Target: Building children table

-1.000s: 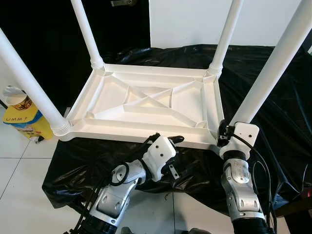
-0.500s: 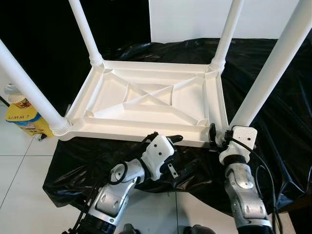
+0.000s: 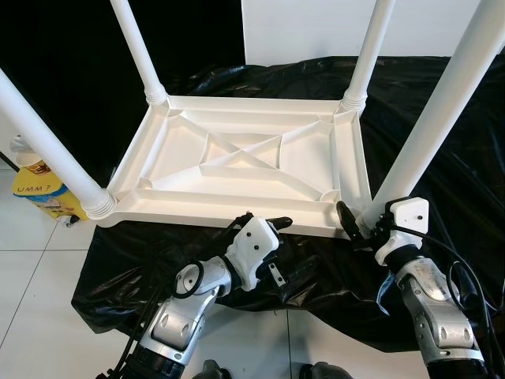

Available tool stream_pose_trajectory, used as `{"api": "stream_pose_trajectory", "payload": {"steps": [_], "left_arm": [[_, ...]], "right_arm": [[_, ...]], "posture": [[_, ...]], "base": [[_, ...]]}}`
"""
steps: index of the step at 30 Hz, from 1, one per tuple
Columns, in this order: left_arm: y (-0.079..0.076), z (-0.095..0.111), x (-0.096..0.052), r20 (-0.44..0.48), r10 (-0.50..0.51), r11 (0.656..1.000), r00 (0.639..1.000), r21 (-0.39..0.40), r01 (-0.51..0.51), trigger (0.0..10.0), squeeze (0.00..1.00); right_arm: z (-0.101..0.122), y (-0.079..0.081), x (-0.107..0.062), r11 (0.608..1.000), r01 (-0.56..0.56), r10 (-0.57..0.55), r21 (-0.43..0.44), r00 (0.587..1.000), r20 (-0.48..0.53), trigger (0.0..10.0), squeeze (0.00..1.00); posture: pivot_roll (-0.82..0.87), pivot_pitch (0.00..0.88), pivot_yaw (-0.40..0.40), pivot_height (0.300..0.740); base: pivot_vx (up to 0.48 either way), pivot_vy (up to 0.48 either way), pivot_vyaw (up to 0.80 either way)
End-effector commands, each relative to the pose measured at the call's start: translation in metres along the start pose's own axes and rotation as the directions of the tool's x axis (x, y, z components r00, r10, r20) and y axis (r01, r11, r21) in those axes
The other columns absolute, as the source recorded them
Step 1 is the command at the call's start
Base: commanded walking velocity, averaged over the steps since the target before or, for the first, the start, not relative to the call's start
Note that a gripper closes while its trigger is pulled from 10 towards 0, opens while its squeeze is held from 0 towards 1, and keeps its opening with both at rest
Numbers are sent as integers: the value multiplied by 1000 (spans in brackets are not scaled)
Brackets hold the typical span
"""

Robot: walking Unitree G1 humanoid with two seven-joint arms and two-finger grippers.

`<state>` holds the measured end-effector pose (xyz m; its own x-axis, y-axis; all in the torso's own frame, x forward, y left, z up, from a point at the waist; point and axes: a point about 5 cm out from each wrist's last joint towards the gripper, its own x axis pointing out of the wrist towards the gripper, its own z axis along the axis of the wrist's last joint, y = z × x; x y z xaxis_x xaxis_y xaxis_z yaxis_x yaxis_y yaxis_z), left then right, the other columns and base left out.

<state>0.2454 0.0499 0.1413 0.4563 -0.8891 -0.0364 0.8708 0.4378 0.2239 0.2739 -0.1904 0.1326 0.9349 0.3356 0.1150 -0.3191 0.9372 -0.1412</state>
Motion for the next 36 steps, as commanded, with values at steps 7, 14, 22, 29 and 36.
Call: {"api": "stream_pose_trajectory", "payload": {"steps": [7,14,22,29,36], "left_arm": [[-1,0,2,-4,-15,1000,1000,3,15,10000,0],[-1,-1,2,-9,-13,1000,1000,0,13,10000,0],[2,-2,3,-11,4,1000,1000,9,-4,10000,0],[2,-3,3,-12,15,1000,1000,4,-15,10000,0],[3,-5,4,-21,40,999,999,-26,-40,10000,0]], "right_arm": [[-1,0,10,987,-161,161,-22,987,-6,0,0],[-11,-6,3,984,-173,171,-42,984,-52,10000,0],[-19,-6,0,996,-94,93,-2,991,-94,10000,0],[-23,1,-3,999,50,-47,21,993,-111,10000,0],[-26,15,-6,980,187,-177,69,976,-126,10000,0]], "posture": [[27,92,49,740],[27,83,44,740],[21,83,35,740],[17,98,29,740],[16,90,30,740]], "base": [[0,0,0],[0,0,0],[0,0,0],[0,0,0],[0,0,0]]}}
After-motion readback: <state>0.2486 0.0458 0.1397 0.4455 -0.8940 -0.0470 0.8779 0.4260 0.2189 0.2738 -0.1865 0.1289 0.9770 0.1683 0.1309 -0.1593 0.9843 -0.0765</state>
